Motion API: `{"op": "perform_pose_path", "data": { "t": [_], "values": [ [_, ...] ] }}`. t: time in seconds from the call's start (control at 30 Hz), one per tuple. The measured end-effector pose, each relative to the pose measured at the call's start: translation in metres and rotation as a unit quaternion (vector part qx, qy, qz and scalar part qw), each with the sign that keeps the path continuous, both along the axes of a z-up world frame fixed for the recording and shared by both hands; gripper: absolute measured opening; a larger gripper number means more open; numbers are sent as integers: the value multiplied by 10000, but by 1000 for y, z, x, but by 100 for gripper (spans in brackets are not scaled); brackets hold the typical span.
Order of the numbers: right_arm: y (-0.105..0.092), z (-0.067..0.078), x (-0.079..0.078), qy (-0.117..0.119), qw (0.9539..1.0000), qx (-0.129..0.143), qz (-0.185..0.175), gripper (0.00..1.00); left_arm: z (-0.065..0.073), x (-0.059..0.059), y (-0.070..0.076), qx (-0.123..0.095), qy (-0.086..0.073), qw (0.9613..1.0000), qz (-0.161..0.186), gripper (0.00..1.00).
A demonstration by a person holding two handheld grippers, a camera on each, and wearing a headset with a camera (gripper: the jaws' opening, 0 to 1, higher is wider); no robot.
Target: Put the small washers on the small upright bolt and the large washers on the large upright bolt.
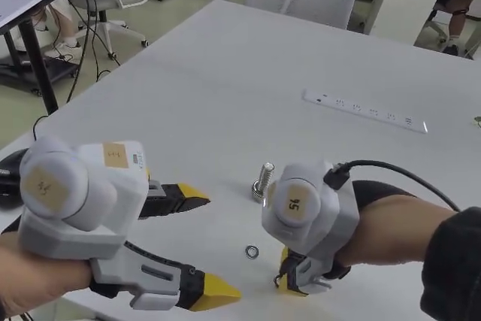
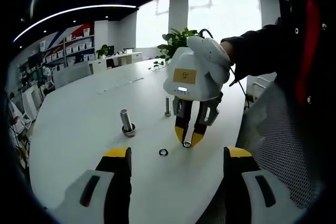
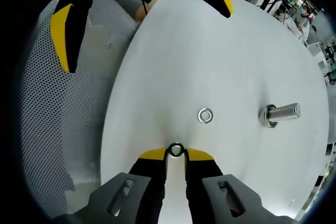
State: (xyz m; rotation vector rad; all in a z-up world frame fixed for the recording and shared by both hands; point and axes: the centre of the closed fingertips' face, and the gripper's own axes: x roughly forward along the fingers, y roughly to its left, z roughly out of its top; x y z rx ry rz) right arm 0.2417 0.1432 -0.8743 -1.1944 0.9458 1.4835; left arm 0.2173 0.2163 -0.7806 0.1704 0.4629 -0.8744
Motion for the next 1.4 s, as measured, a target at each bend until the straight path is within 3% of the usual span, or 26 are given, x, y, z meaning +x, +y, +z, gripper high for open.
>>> {"op": "perform_pose_path", "data": {
  "t": [1.4],
  "values": [
    [-58,11,27,-73,9950,35,-995,14,-3,9,-10,56,78,9995,-292,70]
  ]
}}
